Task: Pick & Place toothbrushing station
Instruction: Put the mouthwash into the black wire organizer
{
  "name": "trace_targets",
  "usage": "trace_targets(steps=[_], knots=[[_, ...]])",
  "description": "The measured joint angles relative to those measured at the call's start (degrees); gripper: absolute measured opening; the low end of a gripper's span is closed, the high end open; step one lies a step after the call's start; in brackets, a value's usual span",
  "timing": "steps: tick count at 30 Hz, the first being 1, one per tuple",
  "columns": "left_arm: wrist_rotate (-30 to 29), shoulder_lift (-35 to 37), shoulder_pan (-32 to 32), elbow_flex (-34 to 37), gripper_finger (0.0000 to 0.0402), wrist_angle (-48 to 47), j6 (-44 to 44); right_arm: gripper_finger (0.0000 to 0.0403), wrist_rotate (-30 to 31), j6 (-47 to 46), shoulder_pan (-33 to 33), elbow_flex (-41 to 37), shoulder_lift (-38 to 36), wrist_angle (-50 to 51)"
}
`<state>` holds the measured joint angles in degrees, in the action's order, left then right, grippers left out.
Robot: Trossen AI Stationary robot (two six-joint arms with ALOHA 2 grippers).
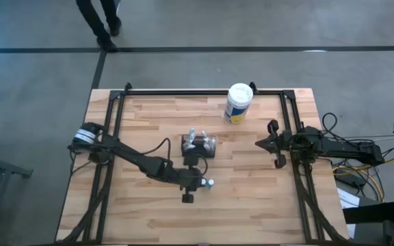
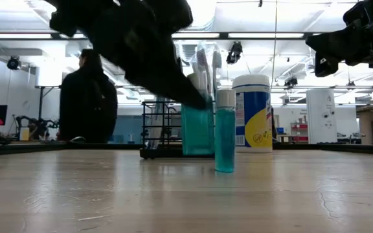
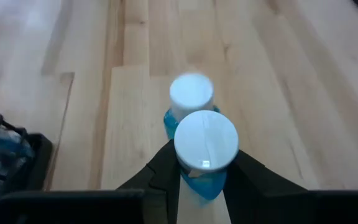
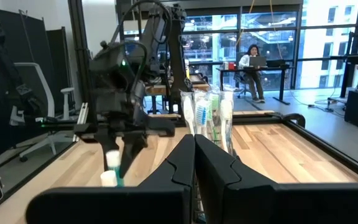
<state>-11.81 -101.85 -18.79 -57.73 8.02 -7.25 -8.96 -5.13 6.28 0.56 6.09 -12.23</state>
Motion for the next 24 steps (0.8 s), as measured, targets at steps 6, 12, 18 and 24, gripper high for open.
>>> trace_targets(steps=[6, 12, 18, 24], knots=[[-0.81, 8.42, -1.02, -0.11, 0.009, -2.63, 2.97, 0.0008, 0.01, 0.13, 0.02, 0.0, 0.0, 0.0], [-4.68, 25.04, -1.01, 6.01, 0.009, -3.36, 6.8, 0.0008, -0.02, -0.13, 0.02, 0.0, -0.02, 0.0], [-5.43, 42.77, -0.95, 17.67, 0.009, 2.34, 6.7, 0.0008, -0.03, -0.31, 0.02, 0.0, -0.04, 0.0], [-4.88, 54.72, -1.2, 28.48, 0.009, 4.98, 9.7, 0.0008, -0.04, -0.36, 0.02, 0.0, -0.02, 0.0]])
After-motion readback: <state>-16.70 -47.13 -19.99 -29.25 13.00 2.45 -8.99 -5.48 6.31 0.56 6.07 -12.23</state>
